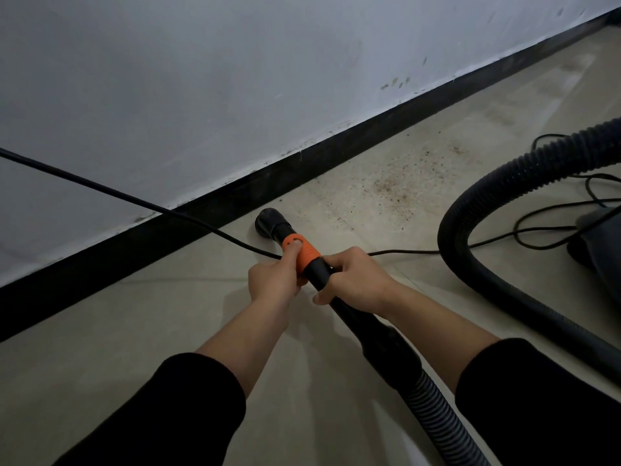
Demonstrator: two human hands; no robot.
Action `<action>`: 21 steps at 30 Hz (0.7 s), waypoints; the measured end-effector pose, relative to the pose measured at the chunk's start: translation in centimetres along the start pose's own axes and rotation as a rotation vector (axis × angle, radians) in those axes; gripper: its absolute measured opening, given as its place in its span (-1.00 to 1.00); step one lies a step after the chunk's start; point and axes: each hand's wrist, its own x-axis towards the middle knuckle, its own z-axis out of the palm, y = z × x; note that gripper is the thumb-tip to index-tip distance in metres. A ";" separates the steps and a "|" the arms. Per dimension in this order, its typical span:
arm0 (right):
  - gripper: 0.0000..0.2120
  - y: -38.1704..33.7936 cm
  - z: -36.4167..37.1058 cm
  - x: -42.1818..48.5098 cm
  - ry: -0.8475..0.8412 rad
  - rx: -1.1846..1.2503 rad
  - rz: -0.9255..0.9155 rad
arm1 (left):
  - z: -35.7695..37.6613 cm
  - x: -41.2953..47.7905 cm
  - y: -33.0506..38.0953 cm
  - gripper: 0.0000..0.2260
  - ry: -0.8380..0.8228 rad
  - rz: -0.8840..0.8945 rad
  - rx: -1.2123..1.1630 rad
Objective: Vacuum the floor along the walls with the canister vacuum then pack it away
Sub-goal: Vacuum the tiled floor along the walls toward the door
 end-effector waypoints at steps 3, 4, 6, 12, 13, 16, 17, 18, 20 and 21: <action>-0.83 -0.4 -0.1 1.0 -0.008 -0.058 -0.007 | -0.3 0.6 0.3 -0.70 -0.011 -0.030 0.001; -0.83 -0.6 -0.2 1.3 -0.007 -0.071 -0.006 | -0.4 0.7 0.4 -0.71 -0.020 -0.042 -0.001; -0.83 -0.9 -0.5 1.9 -0.016 -0.093 -0.007 | -0.5 0.9 0.6 -0.74 -0.058 -0.068 -0.008; -0.81 -1.8 -1.6 3.4 -0.081 -0.114 0.002 | -0.3 2.1 1.6 -0.58 -0.206 -0.209 -0.190; -0.82 -1.9 -1.7 3.5 -0.090 -0.101 0.012 | -0.2 2.5 1.6 -0.55 -0.203 -0.216 -0.201; -0.82 -2.7 -1.6 3.1 -0.141 -0.101 0.019 | -0.1 3.0 1.7 -0.49 -0.159 -0.230 -0.212; -0.73 -2.9 -1.6 2.8 -0.163 -0.110 0.025 | -0.1 3.0 2.0 -0.51 -0.147 -0.238 -0.216; -0.64 -3.1 -1.4 2.4 -0.182 -0.114 0.030 | -0.1 3.1 2.2 -0.52 -0.136 -0.246 -0.226; -0.52 -3.6 -0.7 1.6 -0.170 -0.112 0.031 | -0.1 3.4 2.6 -0.53 -0.110 -0.245 -0.227; -0.52 -3.9 -0.3 1.3 -0.141 -0.114 0.036 | -0.2 3.4 2.9 -0.53 -0.091 -0.241 -0.216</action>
